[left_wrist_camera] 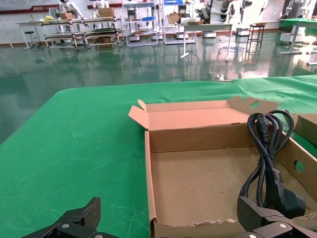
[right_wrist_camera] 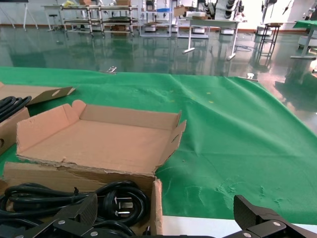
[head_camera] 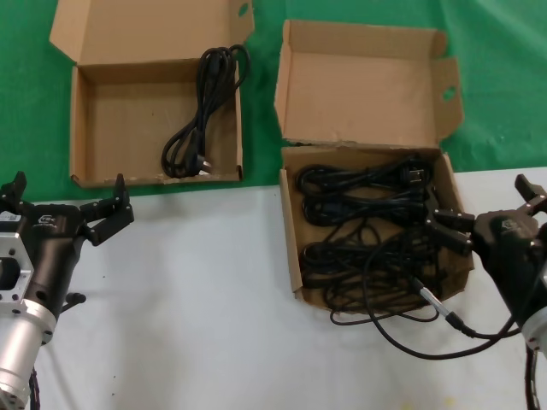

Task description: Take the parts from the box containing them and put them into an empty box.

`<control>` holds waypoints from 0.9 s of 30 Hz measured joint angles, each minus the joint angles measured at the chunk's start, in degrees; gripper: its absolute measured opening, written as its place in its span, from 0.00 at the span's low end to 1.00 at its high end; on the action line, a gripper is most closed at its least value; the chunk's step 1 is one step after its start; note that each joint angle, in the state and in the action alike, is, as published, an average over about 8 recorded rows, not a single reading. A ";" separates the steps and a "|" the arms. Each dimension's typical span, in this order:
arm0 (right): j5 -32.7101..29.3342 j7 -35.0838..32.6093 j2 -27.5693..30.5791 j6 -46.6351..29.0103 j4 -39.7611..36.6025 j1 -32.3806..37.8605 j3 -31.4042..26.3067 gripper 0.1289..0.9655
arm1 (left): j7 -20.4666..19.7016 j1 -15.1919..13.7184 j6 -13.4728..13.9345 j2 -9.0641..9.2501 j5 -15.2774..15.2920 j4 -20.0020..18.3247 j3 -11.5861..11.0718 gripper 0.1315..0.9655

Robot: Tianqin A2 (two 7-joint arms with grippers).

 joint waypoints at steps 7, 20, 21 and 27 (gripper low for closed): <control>0.00 0.00 0.00 0.00 0.00 0.00 0.00 1.00 | 0.00 0.00 0.00 0.00 0.00 0.00 0.00 1.00; 0.00 0.00 0.00 0.00 0.00 0.00 0.00 1.00 | 0.00 0.00 0.00 0.00 0.00 0.00 0.00 1.00; 0.00 0.00 0.00 0.00 0.00 0.00 0.00 1.00 | 0.00 0.00 0.00 0.00 0.00 0.00 0.00 1.00; 0.00 0.00 0.00 0.00 0.00 0.00 0.00 1.00 | 0.00 0.00 0.00 0.00 0.00 0.00 0.00 1.00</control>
